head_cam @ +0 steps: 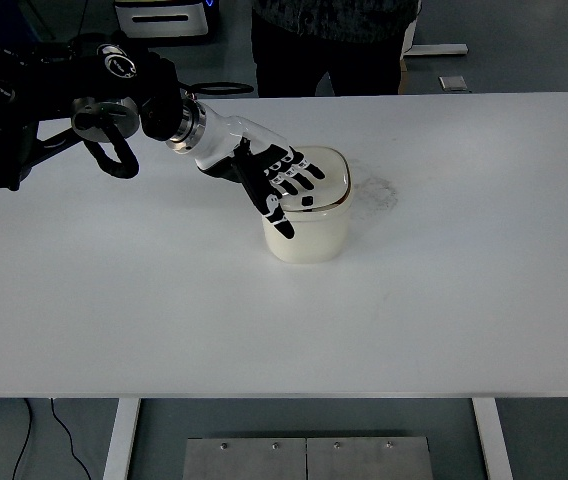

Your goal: Close trash bin

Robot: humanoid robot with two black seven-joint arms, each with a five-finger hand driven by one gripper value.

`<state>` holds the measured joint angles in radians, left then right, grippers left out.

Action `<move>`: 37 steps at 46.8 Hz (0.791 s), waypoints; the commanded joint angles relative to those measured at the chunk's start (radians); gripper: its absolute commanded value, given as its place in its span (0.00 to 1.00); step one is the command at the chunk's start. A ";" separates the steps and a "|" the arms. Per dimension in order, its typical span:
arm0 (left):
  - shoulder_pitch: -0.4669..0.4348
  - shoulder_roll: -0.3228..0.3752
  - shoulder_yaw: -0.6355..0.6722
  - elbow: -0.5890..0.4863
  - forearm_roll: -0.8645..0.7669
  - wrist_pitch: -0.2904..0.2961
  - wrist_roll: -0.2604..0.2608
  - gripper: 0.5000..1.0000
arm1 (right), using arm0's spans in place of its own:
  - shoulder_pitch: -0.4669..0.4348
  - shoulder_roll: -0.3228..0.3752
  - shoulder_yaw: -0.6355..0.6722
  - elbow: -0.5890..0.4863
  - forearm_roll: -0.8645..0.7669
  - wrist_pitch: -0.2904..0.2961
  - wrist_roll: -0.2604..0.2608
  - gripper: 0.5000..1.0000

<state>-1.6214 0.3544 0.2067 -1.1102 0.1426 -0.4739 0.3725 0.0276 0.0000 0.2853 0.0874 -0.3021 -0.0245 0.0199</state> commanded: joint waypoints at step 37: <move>-0.003 0.000 0.000 0.000 0.005 -0.019 0.028 1.00 | 0.000 0.000 0.000 0.000 0.000 0.000 0.000 0.98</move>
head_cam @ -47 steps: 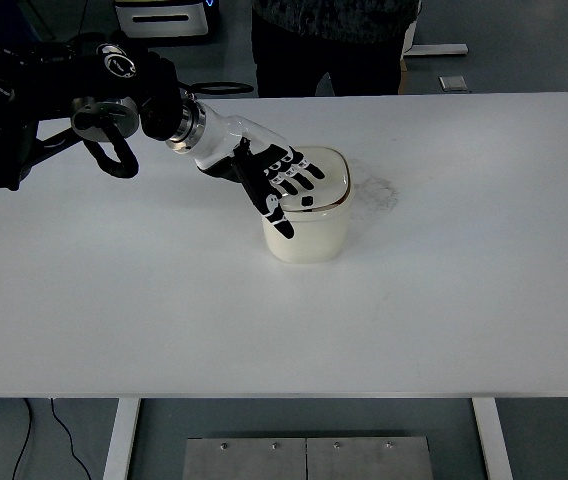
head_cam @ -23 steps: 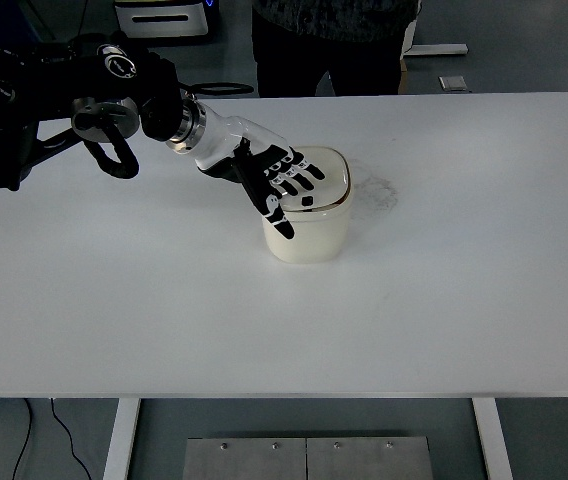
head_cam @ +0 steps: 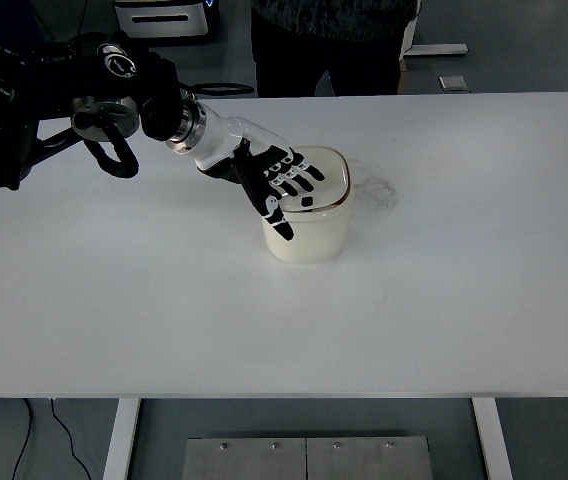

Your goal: Close trash bin

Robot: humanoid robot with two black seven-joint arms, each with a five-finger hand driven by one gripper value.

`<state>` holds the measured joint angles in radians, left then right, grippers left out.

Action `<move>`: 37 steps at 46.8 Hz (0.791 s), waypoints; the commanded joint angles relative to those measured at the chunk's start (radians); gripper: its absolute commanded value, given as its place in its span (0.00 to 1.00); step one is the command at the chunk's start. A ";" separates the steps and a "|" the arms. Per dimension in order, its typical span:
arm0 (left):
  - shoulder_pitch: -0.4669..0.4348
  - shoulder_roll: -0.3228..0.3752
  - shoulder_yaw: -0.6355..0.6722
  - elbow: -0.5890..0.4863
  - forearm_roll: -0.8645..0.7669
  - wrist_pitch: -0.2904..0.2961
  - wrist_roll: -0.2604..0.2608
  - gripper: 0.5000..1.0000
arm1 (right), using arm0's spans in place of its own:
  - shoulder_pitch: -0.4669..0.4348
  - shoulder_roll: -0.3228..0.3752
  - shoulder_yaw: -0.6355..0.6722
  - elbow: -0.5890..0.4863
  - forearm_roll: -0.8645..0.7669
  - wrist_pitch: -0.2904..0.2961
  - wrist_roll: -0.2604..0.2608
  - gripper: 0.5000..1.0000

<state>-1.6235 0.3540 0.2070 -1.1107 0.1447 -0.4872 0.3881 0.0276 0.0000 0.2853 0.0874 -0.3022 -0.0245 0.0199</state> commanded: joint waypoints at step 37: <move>-0.010 0.007 -0.075 0.015 0.090 0.032 0.009 1.00 | 0.000 0.000 0.000 0.000 0.000 0.000 0.000 0.98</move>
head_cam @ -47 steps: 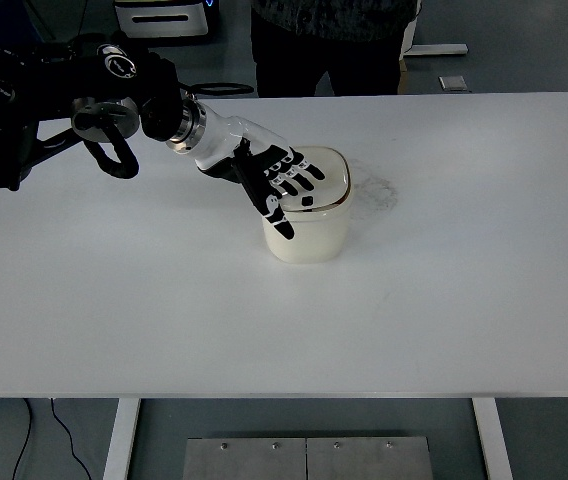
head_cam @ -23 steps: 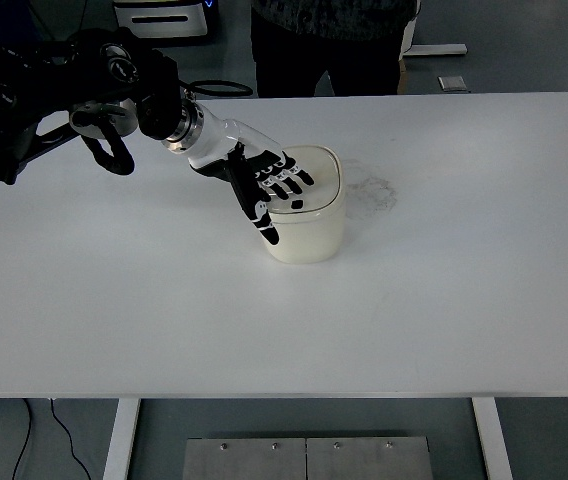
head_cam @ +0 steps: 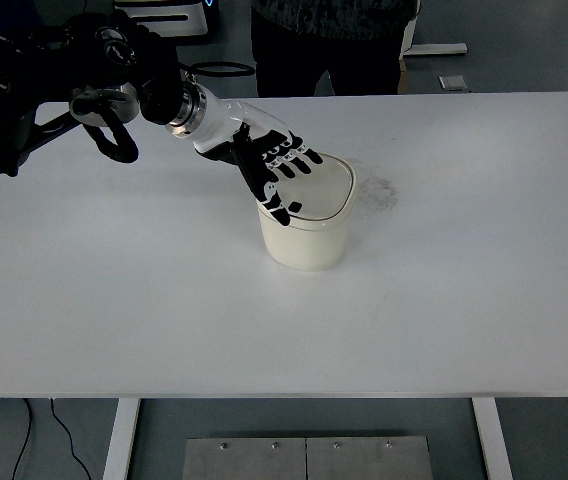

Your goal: Close trash bin

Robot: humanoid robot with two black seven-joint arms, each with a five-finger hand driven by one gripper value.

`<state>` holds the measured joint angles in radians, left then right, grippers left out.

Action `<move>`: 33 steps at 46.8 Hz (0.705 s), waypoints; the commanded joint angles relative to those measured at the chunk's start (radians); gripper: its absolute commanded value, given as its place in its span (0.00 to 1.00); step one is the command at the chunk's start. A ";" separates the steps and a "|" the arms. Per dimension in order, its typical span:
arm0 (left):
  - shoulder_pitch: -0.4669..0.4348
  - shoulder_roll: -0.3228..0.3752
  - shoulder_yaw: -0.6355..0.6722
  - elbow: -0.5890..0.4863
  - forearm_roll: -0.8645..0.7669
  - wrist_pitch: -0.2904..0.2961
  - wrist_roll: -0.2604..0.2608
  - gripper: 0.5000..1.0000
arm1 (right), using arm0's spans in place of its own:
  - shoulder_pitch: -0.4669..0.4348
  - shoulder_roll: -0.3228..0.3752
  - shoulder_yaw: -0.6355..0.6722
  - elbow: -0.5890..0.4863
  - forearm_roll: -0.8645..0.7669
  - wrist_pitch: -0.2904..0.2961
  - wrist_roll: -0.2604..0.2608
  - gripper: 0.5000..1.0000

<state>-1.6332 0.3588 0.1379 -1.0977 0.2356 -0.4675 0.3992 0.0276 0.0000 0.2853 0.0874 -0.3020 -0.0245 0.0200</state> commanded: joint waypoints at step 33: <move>0.180 0.017 -0.239 0.315 -0.217 0.254 -0.045 1.00 | 0.000 0.000 0.000 0.000 0.001 0.000 0.000 0.98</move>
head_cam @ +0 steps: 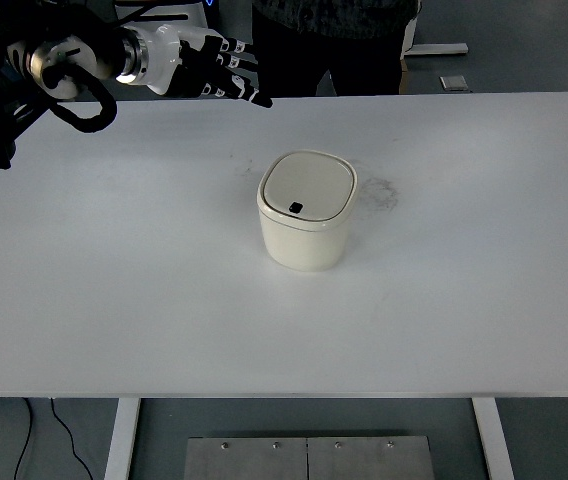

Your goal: Close trash bin

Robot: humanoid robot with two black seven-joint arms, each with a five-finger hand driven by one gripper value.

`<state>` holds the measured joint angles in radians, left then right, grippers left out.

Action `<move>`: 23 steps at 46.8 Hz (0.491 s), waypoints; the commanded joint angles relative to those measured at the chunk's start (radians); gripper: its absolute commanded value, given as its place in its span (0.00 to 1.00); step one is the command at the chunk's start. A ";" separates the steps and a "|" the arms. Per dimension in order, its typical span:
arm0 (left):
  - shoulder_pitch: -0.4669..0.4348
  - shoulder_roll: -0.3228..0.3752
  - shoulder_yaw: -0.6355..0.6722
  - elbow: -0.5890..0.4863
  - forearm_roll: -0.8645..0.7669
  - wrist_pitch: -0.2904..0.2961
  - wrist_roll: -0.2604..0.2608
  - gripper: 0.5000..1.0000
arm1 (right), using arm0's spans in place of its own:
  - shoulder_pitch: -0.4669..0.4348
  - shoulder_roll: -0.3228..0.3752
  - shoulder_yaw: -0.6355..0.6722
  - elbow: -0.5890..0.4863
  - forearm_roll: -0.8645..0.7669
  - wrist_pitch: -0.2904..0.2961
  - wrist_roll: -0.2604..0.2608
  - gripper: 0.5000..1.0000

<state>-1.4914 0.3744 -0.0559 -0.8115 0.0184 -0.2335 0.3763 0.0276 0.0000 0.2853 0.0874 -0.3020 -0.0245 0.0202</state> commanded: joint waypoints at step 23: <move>0.378 0.066 -0.470 0.115 -0.003 0.040 -0.344 1.00 | 0.000 0.000 0.000 0.000 0.000 0.000 0.000 0.98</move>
<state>-1.1570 0.4387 -0.4711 -0.7052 0.0173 -0.1932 0.0529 0.0276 0.0000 0.2853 0.0874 -0.3020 -0.0246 0.0202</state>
